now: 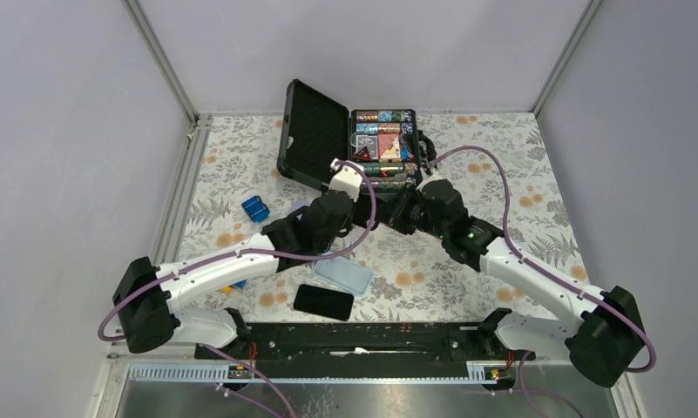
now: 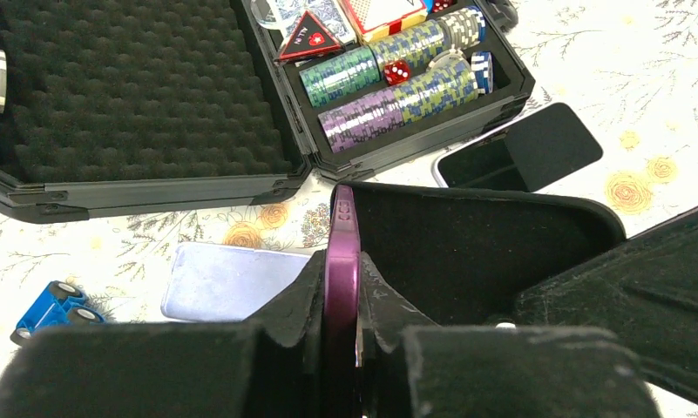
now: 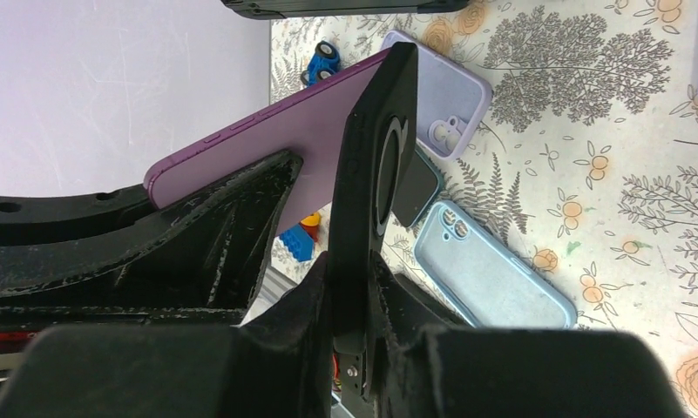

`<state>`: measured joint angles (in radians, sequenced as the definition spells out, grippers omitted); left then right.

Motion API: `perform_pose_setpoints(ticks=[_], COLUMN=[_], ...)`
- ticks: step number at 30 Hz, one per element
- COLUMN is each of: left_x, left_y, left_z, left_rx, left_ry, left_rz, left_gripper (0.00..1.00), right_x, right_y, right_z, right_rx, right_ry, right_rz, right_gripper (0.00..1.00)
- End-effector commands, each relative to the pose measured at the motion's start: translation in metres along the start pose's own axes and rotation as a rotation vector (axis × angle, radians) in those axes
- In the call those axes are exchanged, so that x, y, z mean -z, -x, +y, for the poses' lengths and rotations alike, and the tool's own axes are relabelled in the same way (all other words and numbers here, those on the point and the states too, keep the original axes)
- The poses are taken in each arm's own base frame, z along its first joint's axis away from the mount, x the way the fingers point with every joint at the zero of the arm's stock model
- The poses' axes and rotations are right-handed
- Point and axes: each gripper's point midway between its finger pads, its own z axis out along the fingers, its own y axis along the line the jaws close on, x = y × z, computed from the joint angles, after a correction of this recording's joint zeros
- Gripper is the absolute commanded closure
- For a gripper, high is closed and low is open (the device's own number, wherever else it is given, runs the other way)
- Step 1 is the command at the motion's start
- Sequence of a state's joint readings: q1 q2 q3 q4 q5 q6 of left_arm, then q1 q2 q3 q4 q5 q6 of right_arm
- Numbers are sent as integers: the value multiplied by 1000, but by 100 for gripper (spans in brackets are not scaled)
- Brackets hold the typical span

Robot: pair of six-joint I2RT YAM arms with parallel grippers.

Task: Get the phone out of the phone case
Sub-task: Remove the phone case from the phone.

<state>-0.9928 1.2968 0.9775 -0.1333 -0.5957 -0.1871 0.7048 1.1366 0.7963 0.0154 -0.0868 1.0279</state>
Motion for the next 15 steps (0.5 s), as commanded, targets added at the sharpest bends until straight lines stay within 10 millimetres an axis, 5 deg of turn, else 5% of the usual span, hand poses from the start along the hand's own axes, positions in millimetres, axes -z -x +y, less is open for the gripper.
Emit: perform_pose_setpoints(ticks=[1, 10, 15], left_x=[12, 66, 104], left_y=[39, 101, 126], left_z=[7, 24, 6], left_rx=[55, 216, 266], left_ry=[3, -100, -334], left_rz=[-98, -312, -439], left_gripper=[100, 100, 100], right_x=[14, 39, 71], right_y=[28, 81, 120], right_z=[32, -52, -109], right_rx=[49, 46, 78], right_ry=[103, -97, -305], right_rz=[-104, -228, -369], right_gripper=[100, 100, 100])
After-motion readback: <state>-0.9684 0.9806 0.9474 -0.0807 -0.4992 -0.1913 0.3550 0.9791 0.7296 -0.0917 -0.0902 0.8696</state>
